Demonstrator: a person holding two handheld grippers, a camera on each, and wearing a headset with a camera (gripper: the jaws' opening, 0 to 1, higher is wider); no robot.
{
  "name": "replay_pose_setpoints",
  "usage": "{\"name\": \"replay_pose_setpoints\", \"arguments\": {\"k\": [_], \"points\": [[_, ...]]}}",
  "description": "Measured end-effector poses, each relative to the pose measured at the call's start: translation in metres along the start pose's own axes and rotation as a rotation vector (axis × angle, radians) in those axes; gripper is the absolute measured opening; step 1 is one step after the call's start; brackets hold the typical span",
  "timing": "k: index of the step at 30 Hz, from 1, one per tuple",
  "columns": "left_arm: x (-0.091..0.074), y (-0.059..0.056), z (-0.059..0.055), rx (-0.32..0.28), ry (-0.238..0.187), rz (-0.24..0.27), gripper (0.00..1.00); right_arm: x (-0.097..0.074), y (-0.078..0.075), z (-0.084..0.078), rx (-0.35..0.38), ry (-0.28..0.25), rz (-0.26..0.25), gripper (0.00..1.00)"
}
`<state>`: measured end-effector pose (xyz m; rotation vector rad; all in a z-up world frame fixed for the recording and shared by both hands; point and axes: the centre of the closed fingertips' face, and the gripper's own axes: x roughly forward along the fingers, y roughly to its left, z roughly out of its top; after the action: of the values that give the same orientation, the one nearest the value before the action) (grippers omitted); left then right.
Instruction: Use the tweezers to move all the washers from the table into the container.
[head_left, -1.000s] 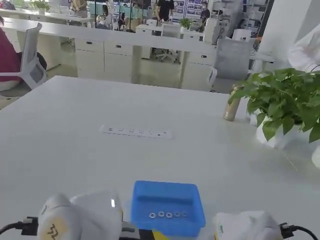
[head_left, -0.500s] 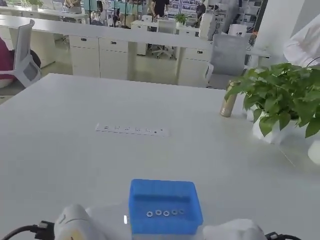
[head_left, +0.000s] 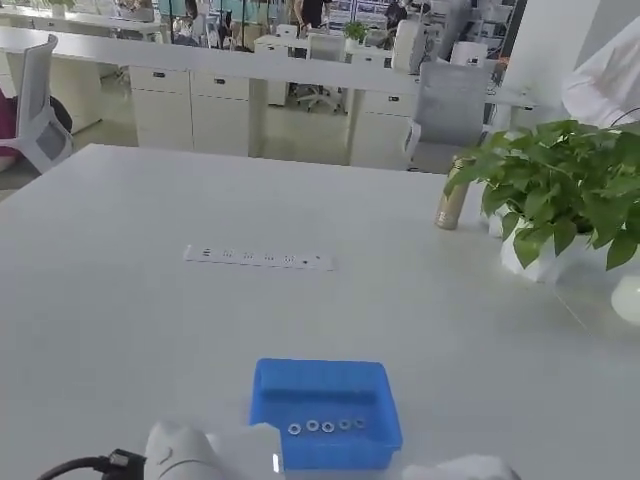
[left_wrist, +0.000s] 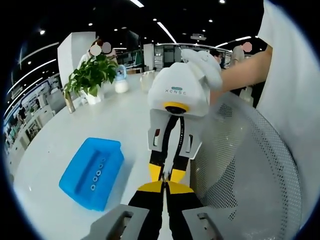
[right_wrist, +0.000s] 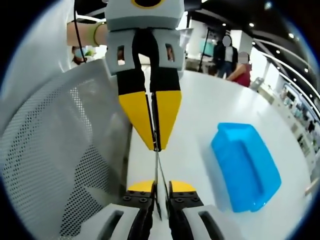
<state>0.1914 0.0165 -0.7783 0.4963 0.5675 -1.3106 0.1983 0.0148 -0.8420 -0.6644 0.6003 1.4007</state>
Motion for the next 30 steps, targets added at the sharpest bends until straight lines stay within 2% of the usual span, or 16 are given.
{"name": "replay_pose_setpoints", "arguments": {"k": [5,7,9,12,14,15,18,21,23,25,30], "points": [[-0.001,0.003,-0.01,0.01,0.037,-0.003,0.0,-0.002,-0.005,-0.004,0.033,0.001,-0.05,0.13],[-0.001,0.004,-0.015,0.008,0.048,-0.004,0.0,-0.006,-0.004,-0.003,0.1,-0.022,-0.063,0.2],[0.0,0.005,-0.02,0.006,0.065,-0.005,0.0,-0.013,-0.007,-0.005,0.124,-0.039,-0.094,0.27],[0.0,0.006,-0.028,0.011,0.09,-0.004,0.0,-0.03,-0.011,-0.007,0.126,-0.048,-0.154,0.32],[0.0,0.007,-0.031,0.004,0.096,-0.005,0.0,-0.038,-0.015,-0.01,0.174,-0.066,-0.181,0.36],[0.001,0.008,-0.033,-0.003,0.101,-0.004,0.0,-0.046,-0.019,-0.009,0.202,-0.093,-0.216,0.38],[0.003,0.011,-0.041,-0.025,0.121,-0.001,0.0,-0.063,-0.031,-0.006,0.279,-0.161,-0.279,0.4],[0.005,0.012,-0.049,-0.042,0.141,-0.009,0.0,-0.088,-0.046,0.005,0.394,-0.296,-0.37,0.43],[0.005,0.014,-0.054,-0.056,0.159,-0.013,0.0,-0.103,-0.053,0.012,0.442,-0.371,-0.417,0.46],[0.006,0.016,-0.058,-0.06,0.173,-0.013,0.0,-0.113,-0.056,0.016,0.464,-0.406,-0.439,0.46],[0.008,0.02,-0.065,-0.09,0.206,-0.024,0.0,-0.124,-0.062,0.013,0.476,-0.41,-0.478,0.48]]}}
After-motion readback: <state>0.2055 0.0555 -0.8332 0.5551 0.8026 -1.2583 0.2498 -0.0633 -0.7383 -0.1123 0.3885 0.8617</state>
